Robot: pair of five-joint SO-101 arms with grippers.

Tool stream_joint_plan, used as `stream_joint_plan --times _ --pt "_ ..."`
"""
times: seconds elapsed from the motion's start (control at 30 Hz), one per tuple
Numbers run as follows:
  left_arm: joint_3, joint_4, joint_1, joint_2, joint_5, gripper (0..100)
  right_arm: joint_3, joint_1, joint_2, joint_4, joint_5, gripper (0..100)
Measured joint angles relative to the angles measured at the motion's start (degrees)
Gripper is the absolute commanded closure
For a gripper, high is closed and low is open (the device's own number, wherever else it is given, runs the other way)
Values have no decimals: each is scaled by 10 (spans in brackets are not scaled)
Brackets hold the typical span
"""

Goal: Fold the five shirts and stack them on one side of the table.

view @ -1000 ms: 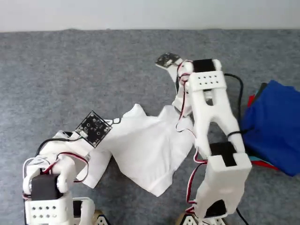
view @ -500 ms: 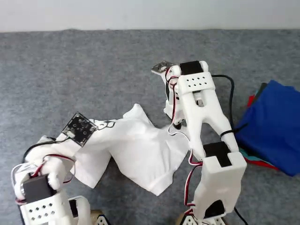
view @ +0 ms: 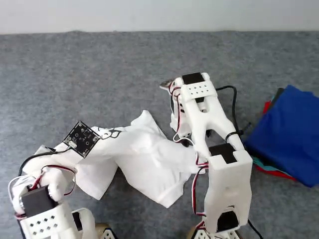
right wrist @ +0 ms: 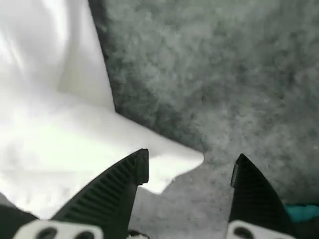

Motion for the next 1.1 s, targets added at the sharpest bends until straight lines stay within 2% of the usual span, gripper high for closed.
stream_joint_plan --times 0.17,0.33,0.6,0.83,1.1 --pt "0 0 0 0 -2 986 12 -3 -70 19 28 733" --pt "0 0 0 0 -2 986 98 5 -190 19 61 733" --pt "0 0 0 0 7 986 355 8 -391 11 205 733" --pt "0 0 0 0 22 986 511 5 -437 -107 314 733" --pt "18 0 0 0 58 986 572 5 -437 -218 333 733"
